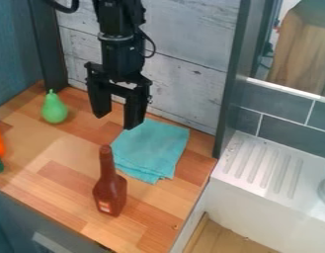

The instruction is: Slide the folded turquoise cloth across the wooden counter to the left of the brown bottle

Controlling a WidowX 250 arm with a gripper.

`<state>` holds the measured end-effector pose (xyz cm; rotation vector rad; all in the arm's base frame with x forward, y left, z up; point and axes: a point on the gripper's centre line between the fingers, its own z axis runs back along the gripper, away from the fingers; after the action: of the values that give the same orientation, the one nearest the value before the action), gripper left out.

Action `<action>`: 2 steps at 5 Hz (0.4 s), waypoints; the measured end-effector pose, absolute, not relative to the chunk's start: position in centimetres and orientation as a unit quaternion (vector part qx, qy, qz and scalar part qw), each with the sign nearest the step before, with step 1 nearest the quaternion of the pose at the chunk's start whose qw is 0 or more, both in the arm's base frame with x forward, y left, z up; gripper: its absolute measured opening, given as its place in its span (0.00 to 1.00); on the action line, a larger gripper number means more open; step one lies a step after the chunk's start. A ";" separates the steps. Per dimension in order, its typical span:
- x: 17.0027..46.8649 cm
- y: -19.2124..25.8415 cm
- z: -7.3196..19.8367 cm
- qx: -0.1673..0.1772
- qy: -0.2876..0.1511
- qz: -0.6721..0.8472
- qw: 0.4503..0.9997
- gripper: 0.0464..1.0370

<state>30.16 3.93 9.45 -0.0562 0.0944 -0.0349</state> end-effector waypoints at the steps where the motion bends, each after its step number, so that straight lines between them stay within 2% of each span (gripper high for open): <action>1: 29.9 3.9 8.6 -0.031 0.062 -0.018 0.997 0.96; 2: 30.9 3.1 7.8 -0.060 0.046 -0.025 0.997 0.96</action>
<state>30.87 3.13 7.79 -0.1210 0.0912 -0.0499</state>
